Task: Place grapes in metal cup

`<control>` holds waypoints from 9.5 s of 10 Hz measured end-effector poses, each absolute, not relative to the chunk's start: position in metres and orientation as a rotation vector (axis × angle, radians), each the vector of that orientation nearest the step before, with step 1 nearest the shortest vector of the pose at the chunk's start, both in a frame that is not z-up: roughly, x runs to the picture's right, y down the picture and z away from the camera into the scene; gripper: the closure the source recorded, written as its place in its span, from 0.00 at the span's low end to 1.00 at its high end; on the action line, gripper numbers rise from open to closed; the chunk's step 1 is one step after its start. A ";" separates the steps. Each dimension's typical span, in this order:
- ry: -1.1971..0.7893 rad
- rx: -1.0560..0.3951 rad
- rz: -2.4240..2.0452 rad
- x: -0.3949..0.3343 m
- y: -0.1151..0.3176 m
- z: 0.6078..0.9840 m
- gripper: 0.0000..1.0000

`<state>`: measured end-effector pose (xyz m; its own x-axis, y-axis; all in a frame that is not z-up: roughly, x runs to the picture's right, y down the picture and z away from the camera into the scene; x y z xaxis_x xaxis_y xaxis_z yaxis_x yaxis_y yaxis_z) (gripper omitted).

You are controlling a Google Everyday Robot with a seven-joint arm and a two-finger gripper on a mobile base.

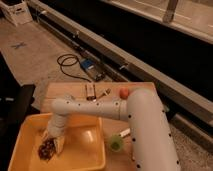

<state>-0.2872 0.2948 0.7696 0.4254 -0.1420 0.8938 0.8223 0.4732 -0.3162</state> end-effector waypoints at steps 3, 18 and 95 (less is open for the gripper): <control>-0.933 -0.874 -0.710 -0.285 0.293 0.768 0.93; -0.933 -0.873 -0.707 -0.285 0.292 0.767 1.00; -0.020 -0.656 0.071 0.098 0.158 0.657 1.00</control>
<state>0.0981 0.1581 0.6574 0.9974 0.0720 -0.0034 -0.0591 0.7902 -0.6100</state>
